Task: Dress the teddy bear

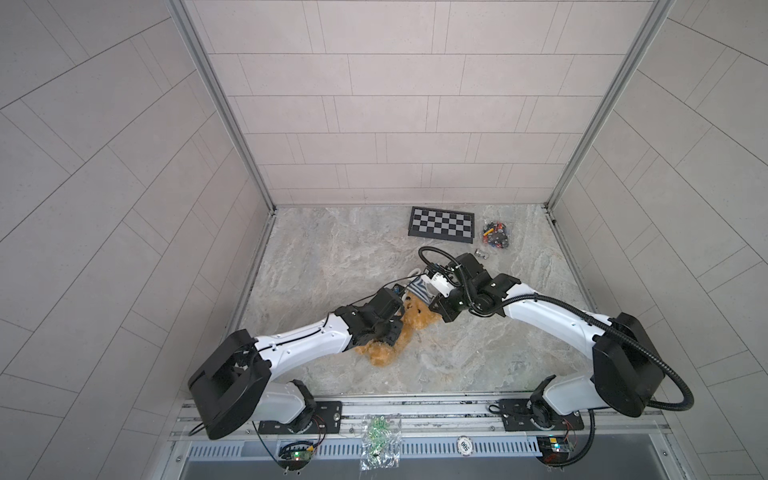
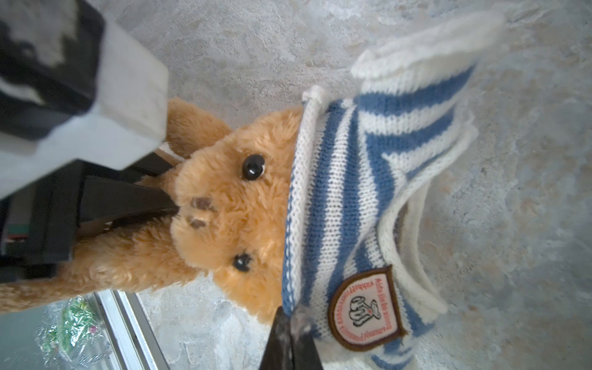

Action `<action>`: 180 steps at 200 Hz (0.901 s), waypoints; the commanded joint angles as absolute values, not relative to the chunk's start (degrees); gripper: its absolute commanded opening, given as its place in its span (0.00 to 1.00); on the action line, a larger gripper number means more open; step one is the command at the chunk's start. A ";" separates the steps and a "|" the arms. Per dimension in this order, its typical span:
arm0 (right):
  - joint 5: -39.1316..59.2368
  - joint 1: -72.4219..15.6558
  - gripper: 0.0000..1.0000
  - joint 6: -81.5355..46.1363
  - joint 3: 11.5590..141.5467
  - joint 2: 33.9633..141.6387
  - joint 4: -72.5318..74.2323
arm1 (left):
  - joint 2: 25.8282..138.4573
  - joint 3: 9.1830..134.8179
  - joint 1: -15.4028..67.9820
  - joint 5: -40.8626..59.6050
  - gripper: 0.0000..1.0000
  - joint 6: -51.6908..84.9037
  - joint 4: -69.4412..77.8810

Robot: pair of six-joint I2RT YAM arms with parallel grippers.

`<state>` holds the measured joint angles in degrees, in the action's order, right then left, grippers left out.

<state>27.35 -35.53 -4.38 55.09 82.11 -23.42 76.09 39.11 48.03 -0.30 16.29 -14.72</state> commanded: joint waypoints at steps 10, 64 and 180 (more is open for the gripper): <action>26.89 -37.72 0.00 -5.91 58.53 79.81 -26.86 | 72.64 36.34 48.18 -6.85 0.00 17.45 -11.17; 24.30 -41.50 0.00 -13.96 65.41 80.68 -30.72 | 63.49 30.81 52.48 -15.42 0.00 16.39 -2.82; 15.52 -53.24 0.07 -17.53 79.09 79.55 -35.31 | 38.37 18.60 55.90 -21.70 0.00 5.07 11.61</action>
<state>19.81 -51.03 -16.60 75.40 81.36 -31.66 43.44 19.55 55.66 -20.97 9.02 6.22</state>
